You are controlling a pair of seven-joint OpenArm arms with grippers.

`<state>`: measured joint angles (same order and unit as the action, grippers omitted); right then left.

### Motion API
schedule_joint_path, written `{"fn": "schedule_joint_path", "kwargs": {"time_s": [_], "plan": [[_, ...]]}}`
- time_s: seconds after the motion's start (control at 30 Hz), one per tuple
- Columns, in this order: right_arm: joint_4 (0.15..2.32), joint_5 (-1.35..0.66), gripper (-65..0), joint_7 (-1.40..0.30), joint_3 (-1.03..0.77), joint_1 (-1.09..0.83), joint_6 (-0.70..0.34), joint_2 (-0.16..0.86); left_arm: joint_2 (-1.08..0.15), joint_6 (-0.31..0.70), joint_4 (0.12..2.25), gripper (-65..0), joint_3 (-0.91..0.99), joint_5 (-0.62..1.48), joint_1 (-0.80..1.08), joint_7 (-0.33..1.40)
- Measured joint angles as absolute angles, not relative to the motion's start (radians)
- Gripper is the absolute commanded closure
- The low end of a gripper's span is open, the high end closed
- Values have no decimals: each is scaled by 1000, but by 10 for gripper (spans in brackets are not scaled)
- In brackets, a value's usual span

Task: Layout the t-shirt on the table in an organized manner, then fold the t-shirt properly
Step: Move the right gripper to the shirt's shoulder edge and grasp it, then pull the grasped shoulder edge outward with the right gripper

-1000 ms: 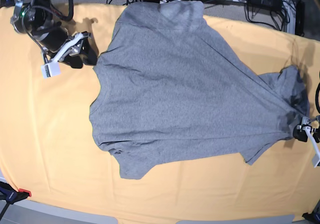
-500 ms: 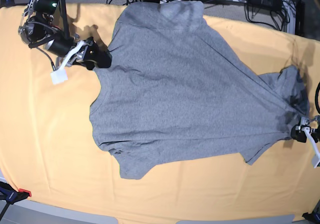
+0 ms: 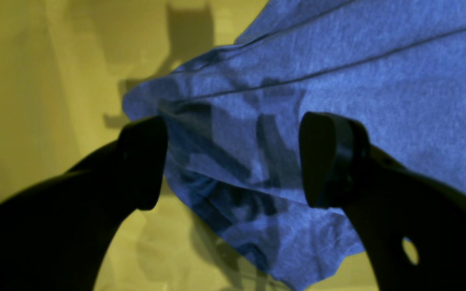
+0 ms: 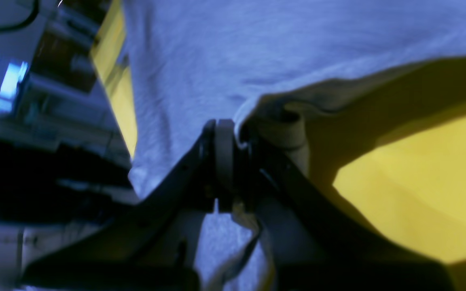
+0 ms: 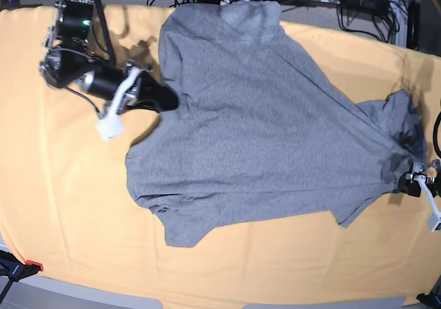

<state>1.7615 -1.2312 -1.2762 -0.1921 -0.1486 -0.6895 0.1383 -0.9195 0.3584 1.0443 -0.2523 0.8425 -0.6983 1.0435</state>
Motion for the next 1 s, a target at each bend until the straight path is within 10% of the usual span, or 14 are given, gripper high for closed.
{"fn": "schedule_joint_path", "kwargs": {"time_s": [0.2, 0.4, 1.0], "plan": [[1761, -1045, -34, -1265, 10, -63, -690, 139, -919, 358, 1044, -494, -252, 873, -698, 1037], [1761, -890, -366, -1261, 179, 12, -693, 141, -902, 358, 1044, -494, -252, 875, -698, 1037], [1888, -1024, -360, -1383, -219, -130, -692, 166, -892, 372, 1044, -494, -252, 871, -698, 1036]]}}
